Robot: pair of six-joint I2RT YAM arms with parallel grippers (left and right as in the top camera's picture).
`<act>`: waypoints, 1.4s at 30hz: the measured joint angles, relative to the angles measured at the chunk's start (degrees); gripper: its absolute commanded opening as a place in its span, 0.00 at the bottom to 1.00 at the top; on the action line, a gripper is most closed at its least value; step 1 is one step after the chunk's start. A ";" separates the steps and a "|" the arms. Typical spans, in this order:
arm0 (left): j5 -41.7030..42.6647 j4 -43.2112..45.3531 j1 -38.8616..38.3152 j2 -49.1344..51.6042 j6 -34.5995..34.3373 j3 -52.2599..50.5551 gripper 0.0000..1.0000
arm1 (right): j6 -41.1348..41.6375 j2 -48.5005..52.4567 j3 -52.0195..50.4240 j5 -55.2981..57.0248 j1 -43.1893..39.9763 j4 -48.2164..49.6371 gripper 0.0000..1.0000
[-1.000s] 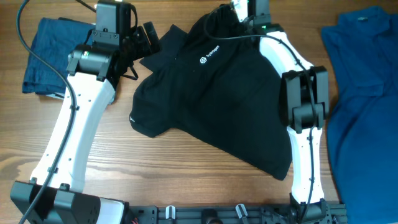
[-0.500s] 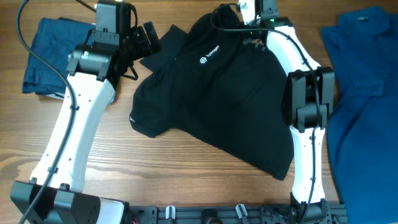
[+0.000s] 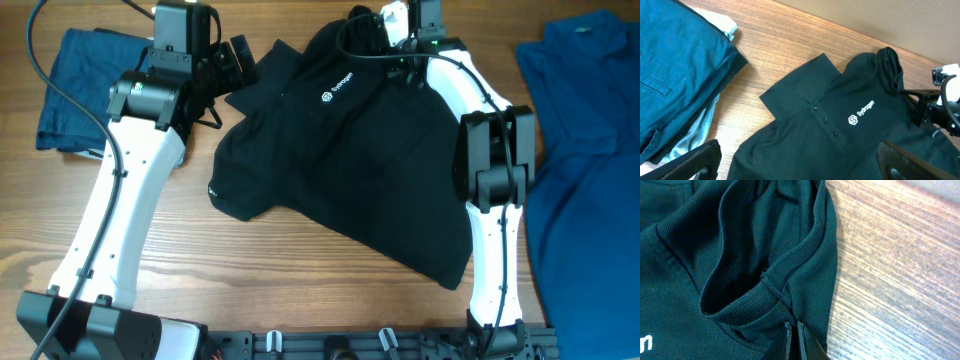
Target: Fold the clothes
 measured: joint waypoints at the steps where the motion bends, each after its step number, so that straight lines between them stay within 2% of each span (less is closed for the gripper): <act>1: 0.00 0.00 0.00 0.00 0.00 0.00 1.00 | 0.46 0.00 0.00 0.61 0.07 0.50 0.04; 6: 0.00 0.00 0.00 0.00 0.00 0.00 1.00 | 4.33 0.00 -0.09 6.45 0.28 0.20 0.07; 7: -0.02 0.00 0.00 0.00 0.00 0.00 1.00 | 4.98 0.00 -0.09 7.28 0.28 0.22 0.23; 10: 0.00 0.00 0.00 0.00 0.00 0.00 1.00 | 7.74 0.00 -0.09 10.73 0.26 0.28 0.55; 11: 0.00 0.00 0.00 0.00 0.00 0.00 1.00 | 7.91 0.00 -0.11 11.21 0.26 0.52 0.62; 13: 0.00 0.00 0.00 0.00 0.00 0.00 1.00 | 9.16 0.00 -0.20 13.73 0.26 2.93 0.66; 16: 0.00 0.00 0.00 0.00 0.00 0.00 1.00 | 8.94 -0.17 -0.20 16.24 0.26 5.05 0.56; 19: 0.00 -0.02 0.00 0.00 0.00 0.00 1.00 | 4.20 -2.43 -0.20 9.53 0.61 1.92 0.33; 23: 0.00 -0.02 0.00 0.00 0.00 0.00 1.00 | -1.86 -5.75 0.15 1.97 3.65 -1.09 0.33; 26: 0.00 0.00 0.00 0.00 0.00 0.00 1.00 | -4.48 -5.75 0.02 0.26 4.68 -1.27 0.38; 30: 0.00 0.00 0.00 0.00 0.00 0.00 1.00 | -7.04 -5.42 0.02 -0.07 4.39 0.28 0.38; 32: 0.00 0.00 0.00 0.00 0.00 0.00 1.00 | -7.87 -3.21 0.02 -0.04 4.31 2.38 0.33; 37: 0.00 0.00 0.00 0.00 0.00 0.00 1.00 | -8.28 -0.50 -0.13 0.15 4.31 4.02 0.31; 39: 0.00 0.00 0.00 0.00 0.00 0.00 1.00 | -8.28 -0.50 -0.13 0.15 4.31 4.59 0.27; 42: 0.00 0.00 0.00 0.00 0.00 0.00 1.00 | -8.46 -0.48 -0.13 0.17 4.28 5.22 0.28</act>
